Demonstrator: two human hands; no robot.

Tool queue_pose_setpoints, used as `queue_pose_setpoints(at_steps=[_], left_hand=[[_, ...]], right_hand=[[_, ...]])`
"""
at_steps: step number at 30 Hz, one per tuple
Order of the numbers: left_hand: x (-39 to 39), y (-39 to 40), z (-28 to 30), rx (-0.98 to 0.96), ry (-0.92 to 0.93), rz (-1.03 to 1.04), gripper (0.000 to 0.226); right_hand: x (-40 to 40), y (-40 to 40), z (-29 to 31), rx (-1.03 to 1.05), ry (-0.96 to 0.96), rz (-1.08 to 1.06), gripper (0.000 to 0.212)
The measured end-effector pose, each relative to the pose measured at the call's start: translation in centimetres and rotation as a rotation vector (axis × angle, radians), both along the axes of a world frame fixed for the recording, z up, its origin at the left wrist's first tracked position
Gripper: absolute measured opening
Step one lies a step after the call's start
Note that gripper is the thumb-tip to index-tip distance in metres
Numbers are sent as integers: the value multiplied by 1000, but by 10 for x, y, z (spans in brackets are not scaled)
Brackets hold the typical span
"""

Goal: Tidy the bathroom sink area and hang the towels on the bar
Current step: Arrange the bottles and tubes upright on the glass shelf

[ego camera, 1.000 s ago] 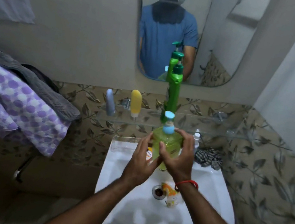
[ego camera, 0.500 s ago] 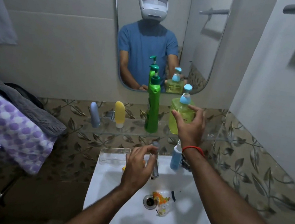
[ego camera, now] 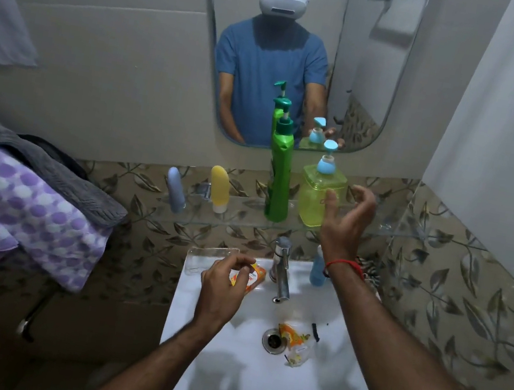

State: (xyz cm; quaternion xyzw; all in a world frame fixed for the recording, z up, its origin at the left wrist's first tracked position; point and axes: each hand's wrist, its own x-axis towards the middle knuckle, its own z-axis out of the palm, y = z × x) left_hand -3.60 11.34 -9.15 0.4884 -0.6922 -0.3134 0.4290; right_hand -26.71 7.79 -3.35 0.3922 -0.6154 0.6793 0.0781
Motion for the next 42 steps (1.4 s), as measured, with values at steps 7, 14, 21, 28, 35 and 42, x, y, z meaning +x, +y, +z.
queue_pose_setpoints(at_steps=[7, 14, 21, 28, 35, 42], left_hand=[[-27, -3, -4, -8, -8, -77, 22], [-46, -10, -17, -13, 15, -161, 25], [-35, -24, -26, 25, -23, -129, 19], [-40, -24, -30, 68, 7, -102, 21], [-64, -4, -30, 60, 14, -195, 26], [-70, 7, -20, 41, 44, -262, 24]], right_hand=[[-24, 43, -87, 117, -120, -79, 29], [-33, 14, -132, 680, -277, 175, 58], [-36, -15, -150, 744, -278, 215, 67], [-45, 21, -154, 647, -272, 214, 54], [-48, 80, -144, 490, -225, 12, 55], [-60, 74, -30, 139, -73, 60, 58]])
